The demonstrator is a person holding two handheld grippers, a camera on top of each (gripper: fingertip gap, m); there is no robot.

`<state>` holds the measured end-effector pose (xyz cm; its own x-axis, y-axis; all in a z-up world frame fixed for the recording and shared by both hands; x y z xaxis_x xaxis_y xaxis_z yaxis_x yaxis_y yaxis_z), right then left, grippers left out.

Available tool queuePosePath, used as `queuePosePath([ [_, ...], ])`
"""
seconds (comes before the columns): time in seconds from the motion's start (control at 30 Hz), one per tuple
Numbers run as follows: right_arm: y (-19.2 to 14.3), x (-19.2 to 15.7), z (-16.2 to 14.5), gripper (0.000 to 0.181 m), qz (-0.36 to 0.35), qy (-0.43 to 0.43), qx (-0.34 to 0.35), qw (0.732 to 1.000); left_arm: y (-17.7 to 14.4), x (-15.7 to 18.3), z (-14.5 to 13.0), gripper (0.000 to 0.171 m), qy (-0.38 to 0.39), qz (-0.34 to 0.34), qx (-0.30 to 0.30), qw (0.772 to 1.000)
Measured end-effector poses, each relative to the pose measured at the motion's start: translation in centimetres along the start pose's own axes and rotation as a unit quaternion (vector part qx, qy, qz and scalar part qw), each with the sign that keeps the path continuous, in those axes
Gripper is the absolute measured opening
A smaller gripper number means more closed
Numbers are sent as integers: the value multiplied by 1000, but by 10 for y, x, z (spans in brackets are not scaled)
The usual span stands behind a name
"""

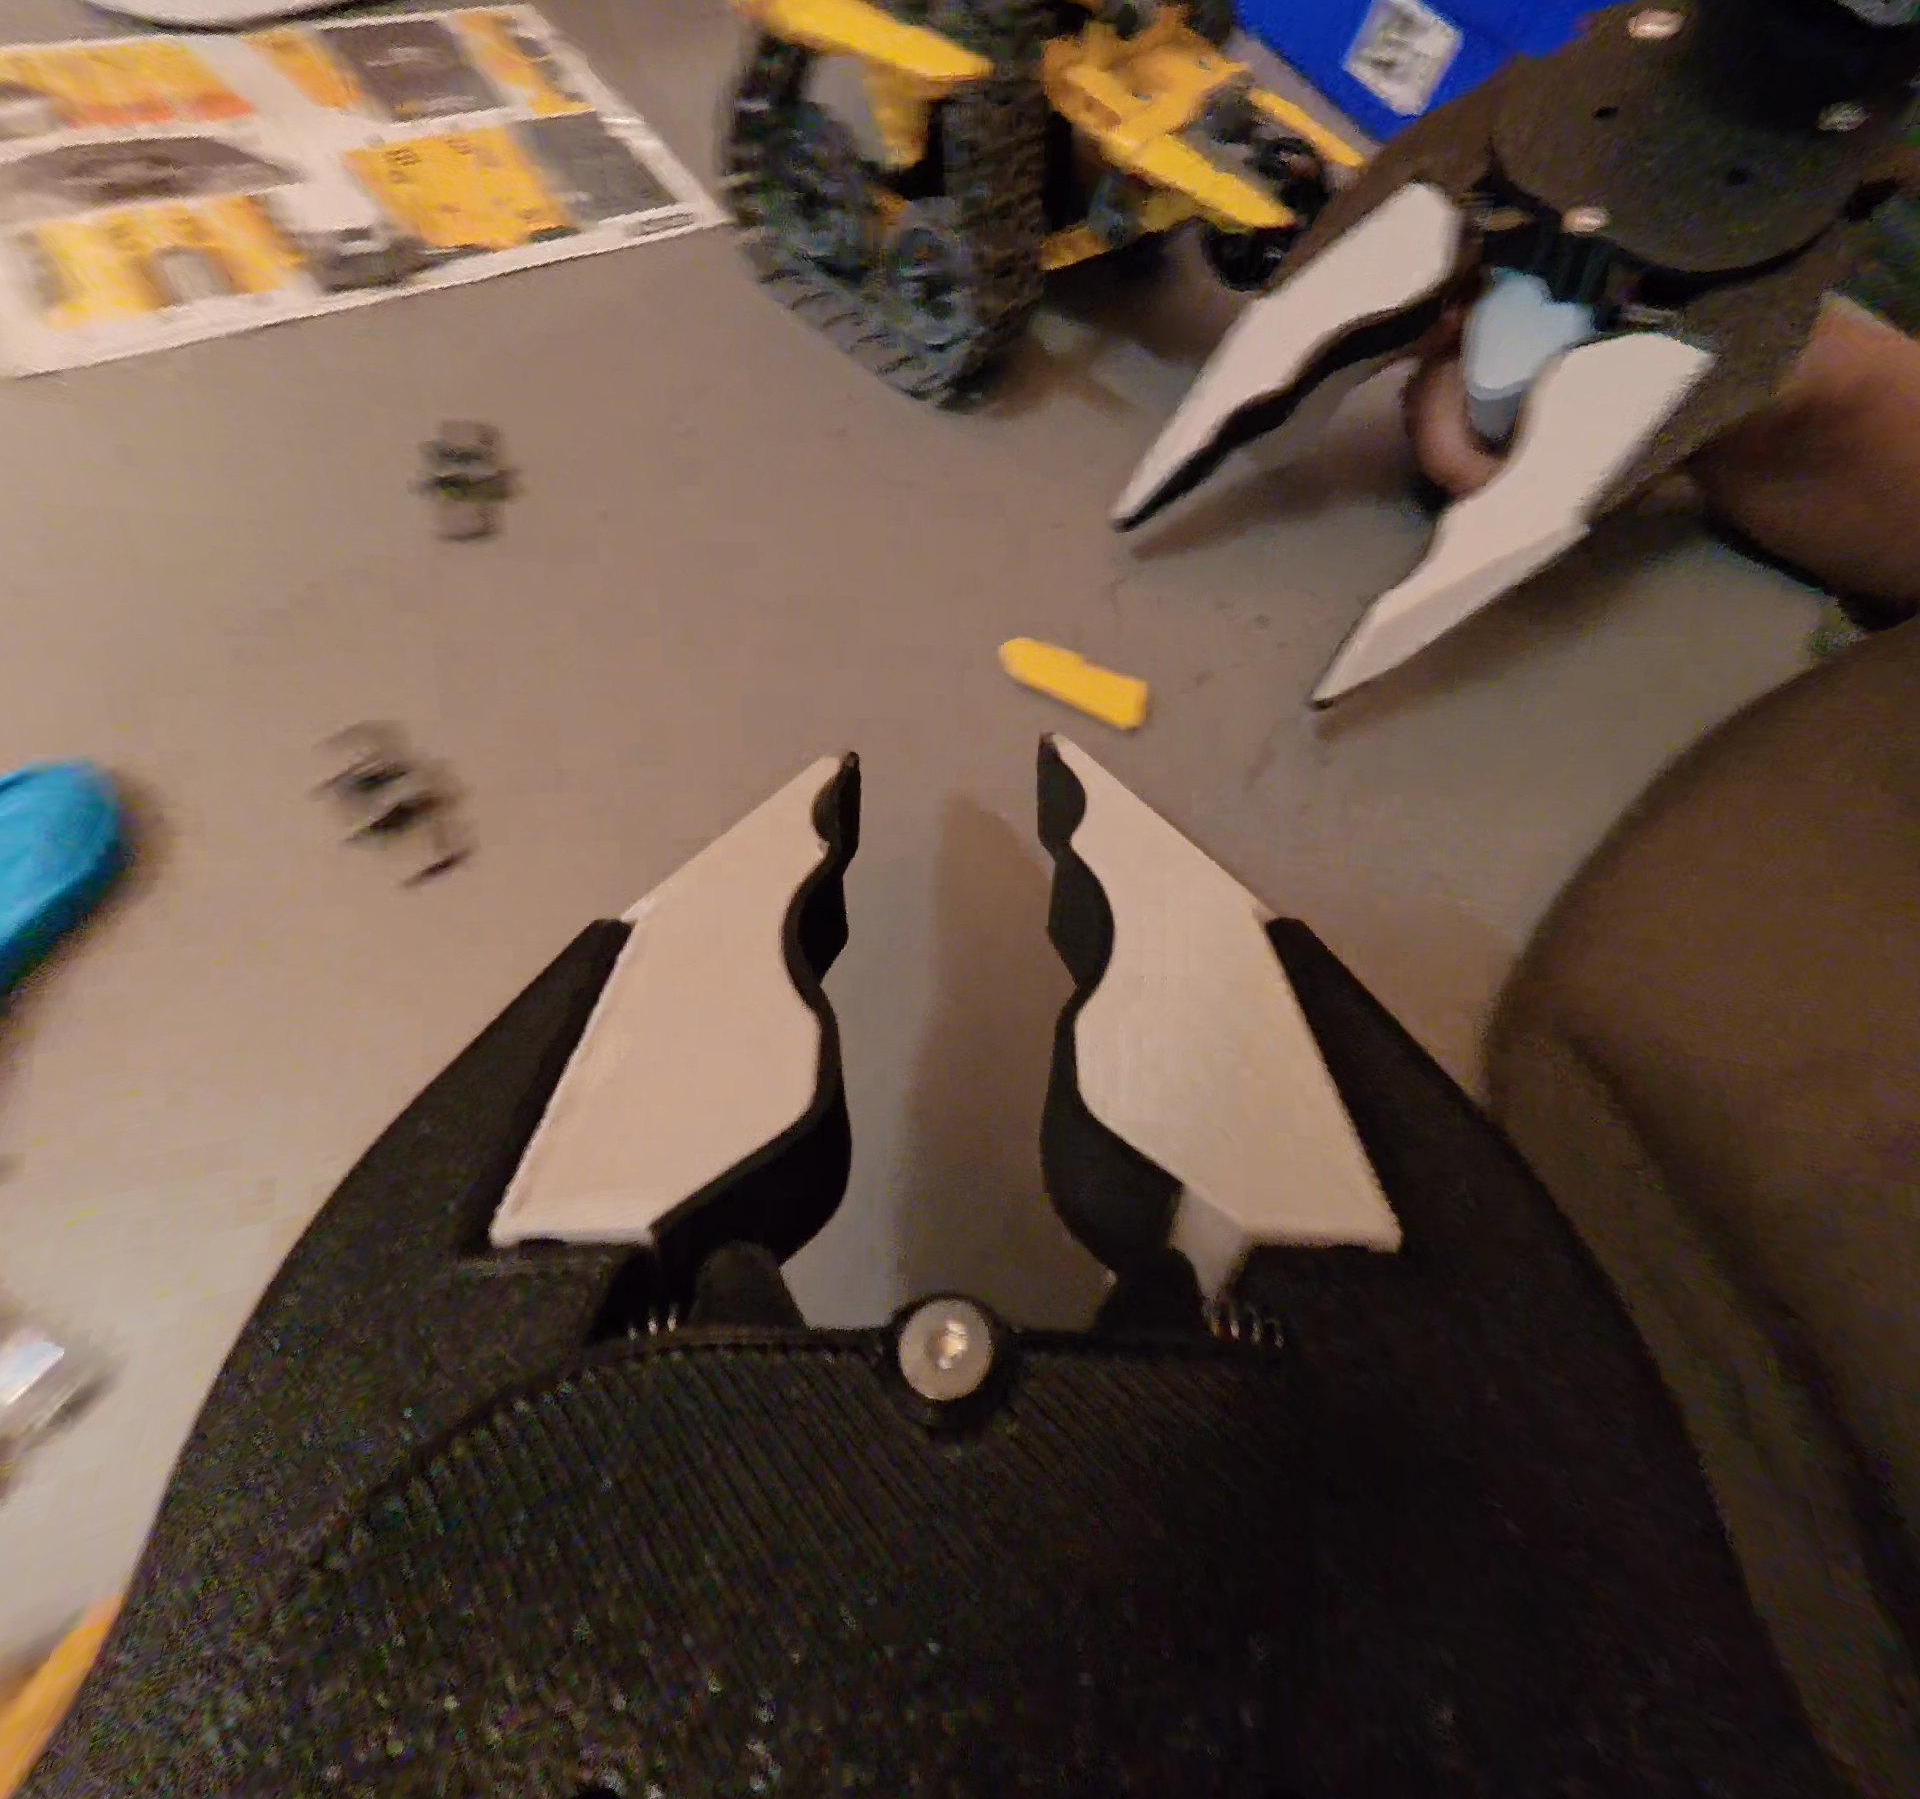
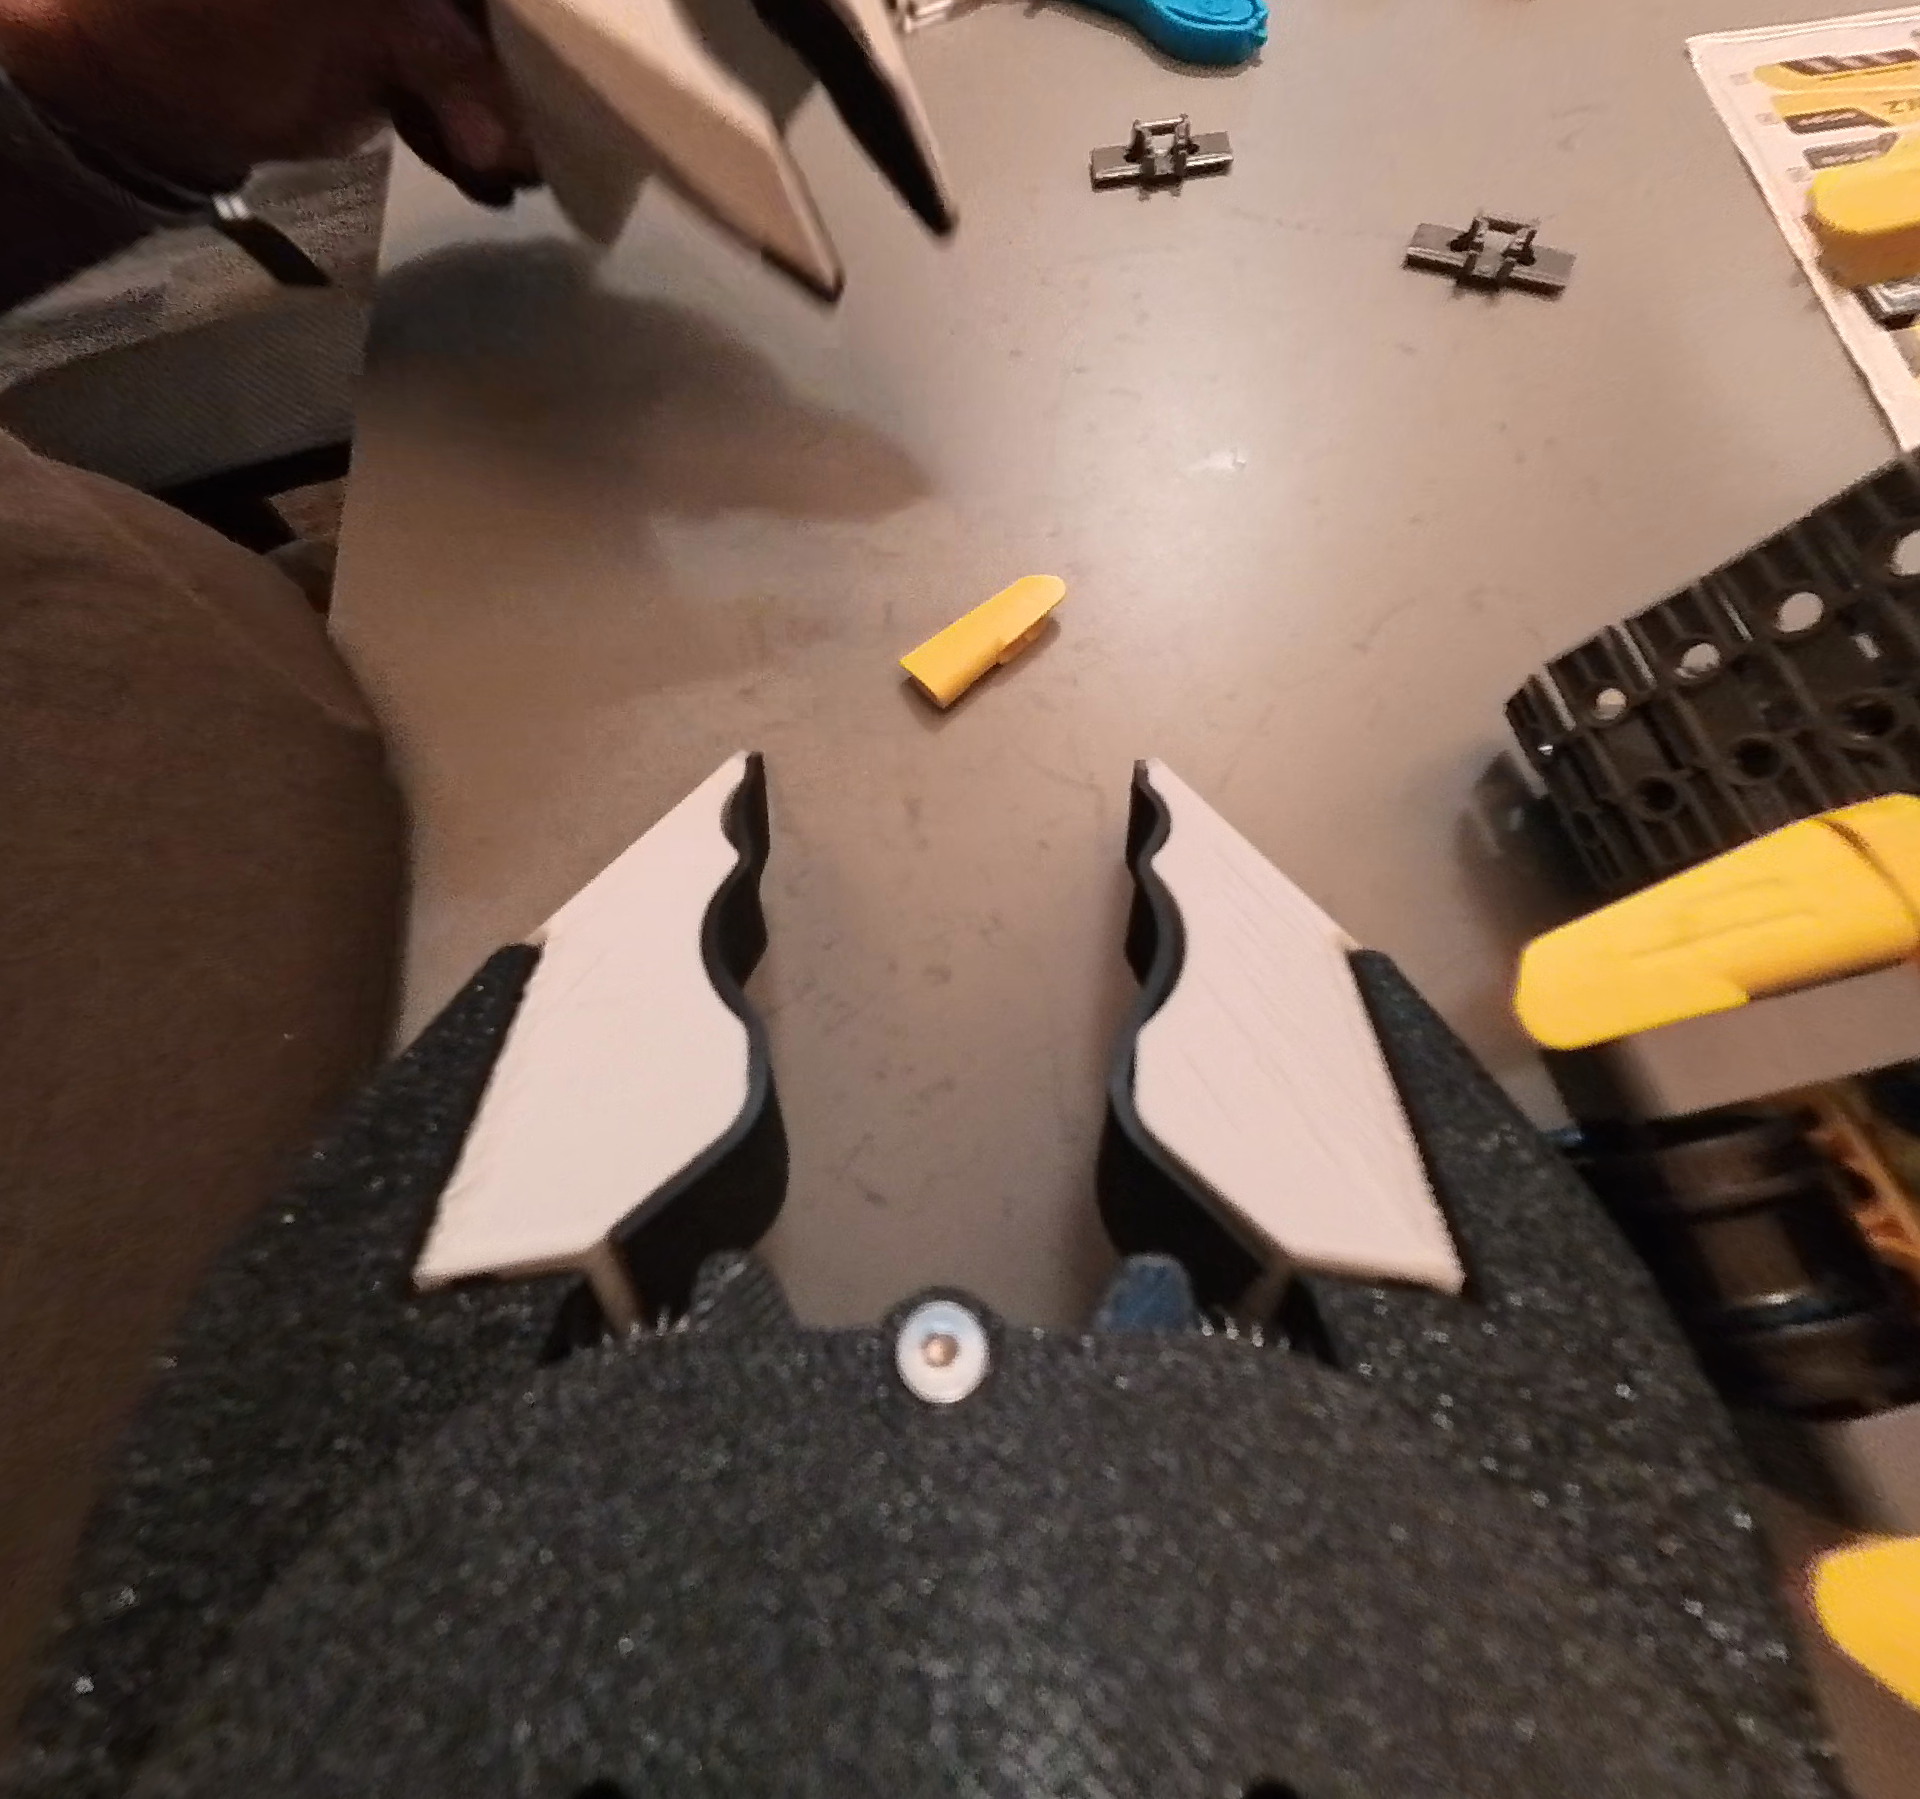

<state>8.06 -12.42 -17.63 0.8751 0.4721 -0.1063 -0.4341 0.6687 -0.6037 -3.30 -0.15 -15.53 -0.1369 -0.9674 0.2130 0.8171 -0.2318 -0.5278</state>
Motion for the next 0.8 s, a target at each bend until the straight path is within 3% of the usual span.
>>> queuePosePath([
  [0.13,2,-1,0,69,0,-3,-3,1000,-66,-69,-11,20,-26,171,-3,985],
  [0.27,4,-2,1,69,-2,-4,-5,1000,-107,-122,-23,6,-64,238,-22,969],
  [0.47,5,0,2,69,-15,-1,-4,1000,-110,-161,-35,0,-63,248,-84,963],
  [0.63,5,3,3,69,-21,5,-3,1000,-98,-169,-42,2,-82,209,-117,967],
  [0.8,5,4,2,69,-17,13,-3,1000,-91,-171,-46,4,-72,212,-135,965],
])
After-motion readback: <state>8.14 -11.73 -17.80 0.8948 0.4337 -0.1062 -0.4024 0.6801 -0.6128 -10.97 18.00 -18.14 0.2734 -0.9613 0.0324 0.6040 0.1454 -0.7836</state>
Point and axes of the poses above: each gripper's, where its closed fingertips meet, y out along the fingers, z out of its top, x = y × z across the jaws, the point moved 5 cm from there along -y, back along the fingers
